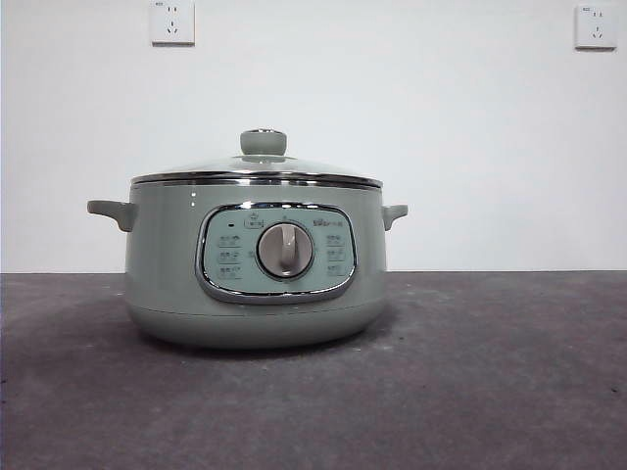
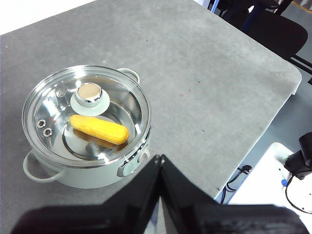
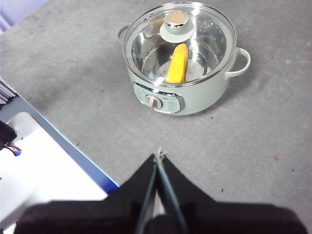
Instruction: Pick up the corn,open the lid,put the corn in the pot,close the lid
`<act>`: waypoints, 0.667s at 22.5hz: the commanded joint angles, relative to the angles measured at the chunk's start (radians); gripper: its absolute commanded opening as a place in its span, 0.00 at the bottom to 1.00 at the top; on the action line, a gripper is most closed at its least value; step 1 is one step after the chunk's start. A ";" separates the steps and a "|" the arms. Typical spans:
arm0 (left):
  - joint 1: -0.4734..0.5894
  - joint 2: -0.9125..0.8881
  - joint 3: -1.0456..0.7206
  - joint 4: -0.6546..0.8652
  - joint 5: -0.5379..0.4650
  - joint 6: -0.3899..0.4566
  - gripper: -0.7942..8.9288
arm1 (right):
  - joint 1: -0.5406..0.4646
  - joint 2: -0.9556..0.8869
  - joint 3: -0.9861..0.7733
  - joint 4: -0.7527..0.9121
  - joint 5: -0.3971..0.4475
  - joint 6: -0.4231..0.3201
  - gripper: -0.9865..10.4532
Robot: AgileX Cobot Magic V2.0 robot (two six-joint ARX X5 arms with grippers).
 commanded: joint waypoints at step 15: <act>0.001 0.012 -0.005 0.022 0.003 -0.006 0.08 | 0.002 0.097 -0.006 -0.026 0.121 -0.004 0.09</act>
